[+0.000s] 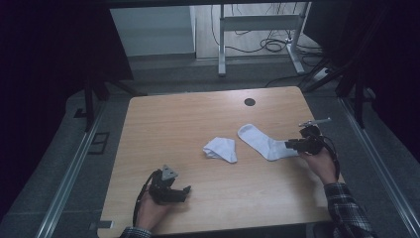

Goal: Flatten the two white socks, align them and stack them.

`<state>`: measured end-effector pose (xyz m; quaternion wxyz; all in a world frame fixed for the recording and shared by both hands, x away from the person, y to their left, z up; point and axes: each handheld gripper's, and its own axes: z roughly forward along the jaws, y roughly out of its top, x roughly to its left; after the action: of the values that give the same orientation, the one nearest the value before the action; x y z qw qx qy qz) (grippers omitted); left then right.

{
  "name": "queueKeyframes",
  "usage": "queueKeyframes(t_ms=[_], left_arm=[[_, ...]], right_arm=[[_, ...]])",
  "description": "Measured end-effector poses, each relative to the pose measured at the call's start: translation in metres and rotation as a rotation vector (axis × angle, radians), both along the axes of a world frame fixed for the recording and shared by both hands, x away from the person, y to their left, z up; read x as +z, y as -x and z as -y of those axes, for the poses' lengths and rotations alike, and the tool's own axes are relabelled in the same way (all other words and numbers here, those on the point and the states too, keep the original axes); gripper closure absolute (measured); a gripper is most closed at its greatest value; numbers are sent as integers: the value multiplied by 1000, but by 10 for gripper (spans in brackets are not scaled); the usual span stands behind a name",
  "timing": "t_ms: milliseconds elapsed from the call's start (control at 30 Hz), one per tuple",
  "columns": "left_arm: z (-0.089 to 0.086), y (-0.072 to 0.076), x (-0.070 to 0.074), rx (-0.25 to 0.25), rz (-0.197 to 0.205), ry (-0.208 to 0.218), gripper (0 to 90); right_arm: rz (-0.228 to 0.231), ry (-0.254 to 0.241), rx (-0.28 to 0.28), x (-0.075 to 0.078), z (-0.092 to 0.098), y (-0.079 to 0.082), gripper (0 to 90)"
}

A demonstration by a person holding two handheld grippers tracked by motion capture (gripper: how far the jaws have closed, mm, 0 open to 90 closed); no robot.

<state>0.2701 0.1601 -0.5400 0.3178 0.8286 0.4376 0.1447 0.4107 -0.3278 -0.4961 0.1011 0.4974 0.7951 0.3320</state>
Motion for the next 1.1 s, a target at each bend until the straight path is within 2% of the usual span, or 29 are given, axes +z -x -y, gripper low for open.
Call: queueKeyframes(t_ms=[133, 233, 333, 400, 467, 567, 767, 833, 933, 1100], left_arm=[[4, -3, 3, -7, -12, 15, 192], [11, -8, 9, -23, 9, 15, 217], [20, -18, 15, -38, 19, 34, 251], [28, -27, 20, -48, 25, 51, 275], [38, -37, 24, -63, 32, 62, 295], [54, -50, 29, -87, 45, 70, 320], [91, -70, 41, -145, 68, 54, 343], [104, -78, 44, -162, 75, 49, 355], [123, -92, 47, -178, 82, 49, 383], [154, -120, 45, -198, 76, 40, 434]], right_arm=[[9, -11, 43, -6, -14, 1, 721], [14, -18, 85, -9, -28, 3, 734], [9, 24, 114, -15, -39, 4, 749], [0, 33, 119, -20, -41, 4, 751], [-13, 41, 125, -25, -41, 5, 758], [-18, 22, 132, -27, -38, 10, 780], [-30, 24, 174, -26, -33, 30, 780], [-30, 29, 182, -25, -31, 35, 750], [-17, 30, 179, -20, -27, 39, 732], [2, 36, 141, -12, -10, 38, 718]])
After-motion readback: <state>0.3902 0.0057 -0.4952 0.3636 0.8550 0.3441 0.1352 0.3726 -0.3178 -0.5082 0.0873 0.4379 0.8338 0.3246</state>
